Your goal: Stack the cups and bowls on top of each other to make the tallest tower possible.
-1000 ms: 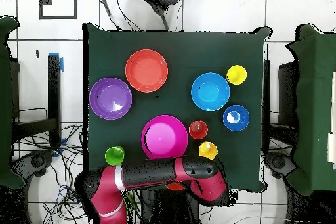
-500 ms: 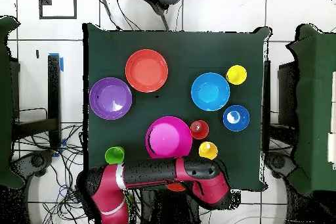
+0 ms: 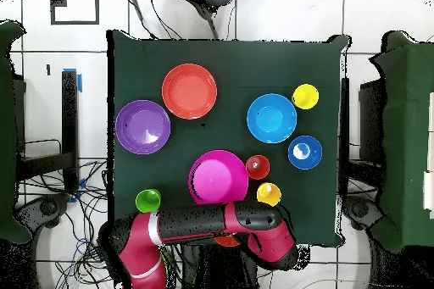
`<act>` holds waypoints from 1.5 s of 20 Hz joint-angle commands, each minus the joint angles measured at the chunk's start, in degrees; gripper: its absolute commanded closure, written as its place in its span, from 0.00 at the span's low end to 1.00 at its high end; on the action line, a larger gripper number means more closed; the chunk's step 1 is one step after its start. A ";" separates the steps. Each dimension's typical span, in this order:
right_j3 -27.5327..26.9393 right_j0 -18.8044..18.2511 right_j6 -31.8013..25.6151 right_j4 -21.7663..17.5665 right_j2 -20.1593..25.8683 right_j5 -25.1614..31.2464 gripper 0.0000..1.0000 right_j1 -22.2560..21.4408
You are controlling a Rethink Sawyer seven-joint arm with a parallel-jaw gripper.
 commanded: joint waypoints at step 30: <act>-8.96 -2.45 -11.28 8.86 0.02 13.10 0.00 12.73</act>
